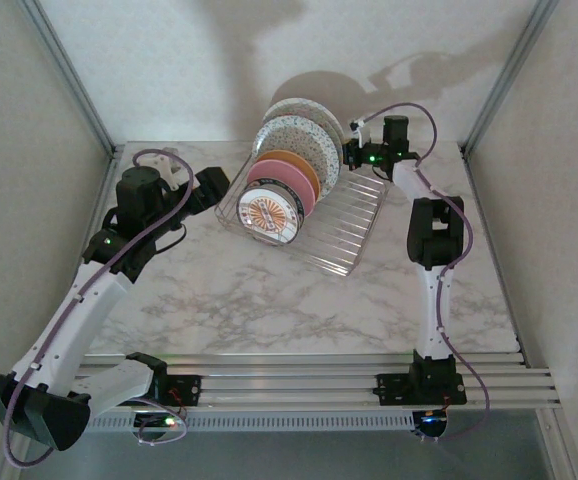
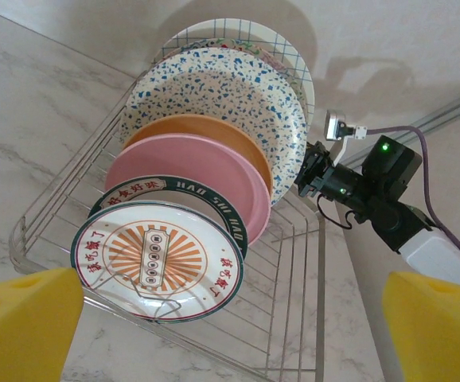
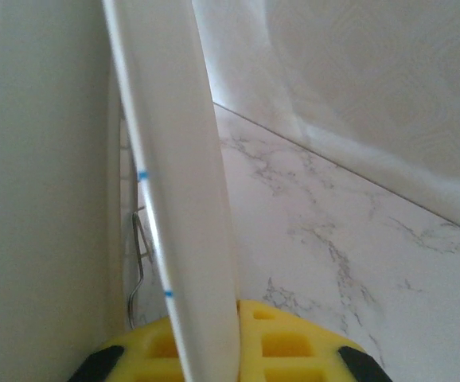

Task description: Unload the plates from the dish rack

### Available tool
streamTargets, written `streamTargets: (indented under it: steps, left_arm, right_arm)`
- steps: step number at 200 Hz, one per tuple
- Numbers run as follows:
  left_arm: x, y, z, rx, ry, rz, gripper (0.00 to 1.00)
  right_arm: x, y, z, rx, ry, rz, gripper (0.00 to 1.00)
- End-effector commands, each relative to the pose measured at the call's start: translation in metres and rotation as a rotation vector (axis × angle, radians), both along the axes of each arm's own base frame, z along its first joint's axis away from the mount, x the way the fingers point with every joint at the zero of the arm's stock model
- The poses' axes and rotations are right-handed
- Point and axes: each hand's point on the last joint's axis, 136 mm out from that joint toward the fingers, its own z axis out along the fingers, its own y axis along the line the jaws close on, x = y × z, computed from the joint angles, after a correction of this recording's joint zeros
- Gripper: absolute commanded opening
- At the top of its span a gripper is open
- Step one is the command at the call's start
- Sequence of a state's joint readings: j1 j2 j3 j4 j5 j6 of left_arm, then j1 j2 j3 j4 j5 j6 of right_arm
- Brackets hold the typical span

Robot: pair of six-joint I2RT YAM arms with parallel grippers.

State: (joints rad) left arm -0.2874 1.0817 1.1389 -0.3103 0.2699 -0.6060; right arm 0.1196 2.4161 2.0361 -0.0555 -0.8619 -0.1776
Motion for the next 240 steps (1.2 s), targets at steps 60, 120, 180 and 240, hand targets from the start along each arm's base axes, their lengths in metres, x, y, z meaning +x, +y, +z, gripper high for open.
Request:
streamTargets:
  steps: [60, 120, 180, 240]
  left_arm:
    - [-0.004, -0.005, 0.022, -0.031, -0.061, -0.022, 0.96]
    - [-0.007, -0.005, 0.022, -0.051, -0.062, -0.022, 0.96]
    - [-0.007, -0.006, 0.027, -0.072, -0.072, -0.023, 0.96]
    - [-0.002, -0.013, 0.037, -0.119, -0.099, -0.044, 0.95]
  right_arm:
    - [0.000, -0.005, 0.090, 0.120, -0.117, -0.060, 0.00]
    - [0.001, -0.022, 0.122, 0.138, -0.176, -0.102, 0.00]
    - [0.001, -0.053, 0.163, 0.158, -0.257, -0.196, 0.00]
    - [-0.019, -0.092, 0.212, 0.210, -0.336, -0.276, 0.00]
